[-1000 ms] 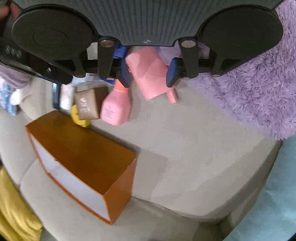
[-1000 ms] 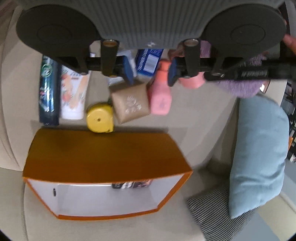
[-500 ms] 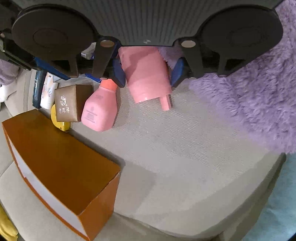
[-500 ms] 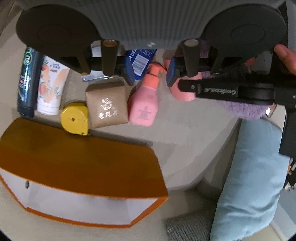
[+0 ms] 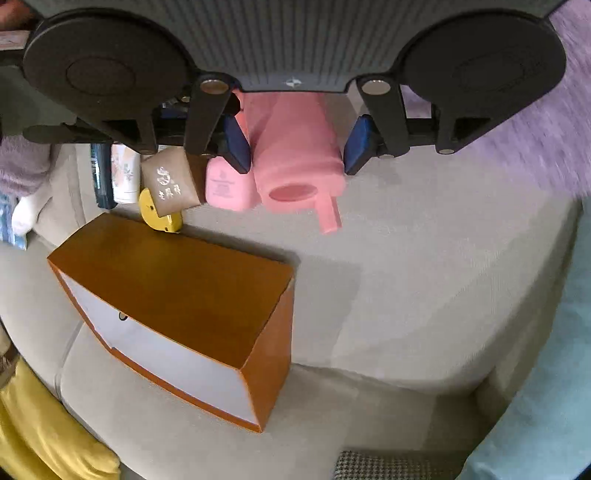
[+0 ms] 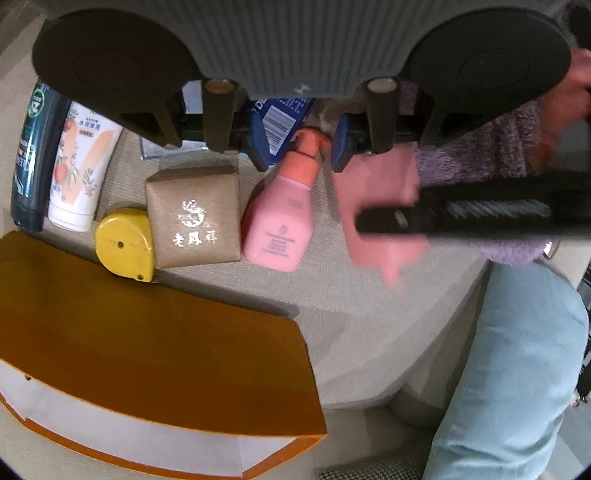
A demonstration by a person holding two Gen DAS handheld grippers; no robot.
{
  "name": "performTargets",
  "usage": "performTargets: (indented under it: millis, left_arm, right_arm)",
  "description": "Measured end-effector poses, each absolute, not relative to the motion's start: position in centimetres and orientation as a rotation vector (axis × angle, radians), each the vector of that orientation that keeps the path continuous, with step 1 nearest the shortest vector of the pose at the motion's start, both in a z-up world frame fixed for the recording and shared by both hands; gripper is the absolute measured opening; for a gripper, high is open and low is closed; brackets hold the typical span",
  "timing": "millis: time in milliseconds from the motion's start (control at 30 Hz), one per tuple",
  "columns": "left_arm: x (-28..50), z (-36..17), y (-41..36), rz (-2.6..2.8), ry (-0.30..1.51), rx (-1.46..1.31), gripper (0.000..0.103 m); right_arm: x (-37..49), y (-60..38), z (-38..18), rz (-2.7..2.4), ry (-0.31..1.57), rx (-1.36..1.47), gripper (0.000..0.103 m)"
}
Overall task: Organize rigid objects
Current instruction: 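Move the left gripper to the pink cup and grasp it, then grasp the pink pump bottle by its pump head with the right gripper while the left gripper lifts the cup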
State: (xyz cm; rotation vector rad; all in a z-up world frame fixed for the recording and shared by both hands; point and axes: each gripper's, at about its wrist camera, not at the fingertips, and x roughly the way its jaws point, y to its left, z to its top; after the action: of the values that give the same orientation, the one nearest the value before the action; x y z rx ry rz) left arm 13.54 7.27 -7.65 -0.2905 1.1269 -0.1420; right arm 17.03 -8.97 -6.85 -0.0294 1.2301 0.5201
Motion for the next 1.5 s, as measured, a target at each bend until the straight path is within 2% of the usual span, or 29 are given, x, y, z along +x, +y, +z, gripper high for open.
performTargets:
  millis: [200, 400, 500, 667, 833, 1067, 1200, 1500]
  left_arm:
    - [12.5, -8.7, 7.5, -0.146, 1.118, -0.218, 0.062]
    - [11.5, -8.6, 7.7, -0.178, 1.064, -0.200, 0.062]
    - [10.8, -8.3, 7.8, -0.187, 1.030, -0.155, 0.062]
    - [10.2, -9.0, 8.3, -0.181, 1.025, -0.150, 0.062]
    - [10.1, -9.2, 8.4, -0.183, 1.003, -0.159, 0.062]
    - [9.7, -8.9, 8.9, -0.182, 0.959, -0.209, 0.062]
    - [9.5, -8.0, 8.5, -0.212, 0.875, -0.187, 0.062]
    - [10.0, -9.7, 8.1, -0.197, 0.959, -0.182, 0.062]
  right_arm:
    - [17.7, -7.9, -8.4, 0.515, 1.268, -0.047, 0.038]
    - [17.6, -6.7, -9.0, 0.507, 1.222, -0.150, 0.041]
    - [17.8, -6.5, -9.9, 0.506, 1.245, -0.152, 0.036]
    - [17.4, -6.7, -8.5, 0.497, 1.220, -0.159, 0.031]
    - [16.9, -8.7, -5.4, 0.489, 1.096, -0.072, 0.027]
    - [16.7, -9.1, -4.2, 0.481, 0.992, -0.023, 0.027]
    - [15.9, -8.1, -3.1, 0.515, 0.906, -0.082, 0.027]
    - [15.2, -7.6, -3.9, 0.529, 0.926, -0.120, 0.028]
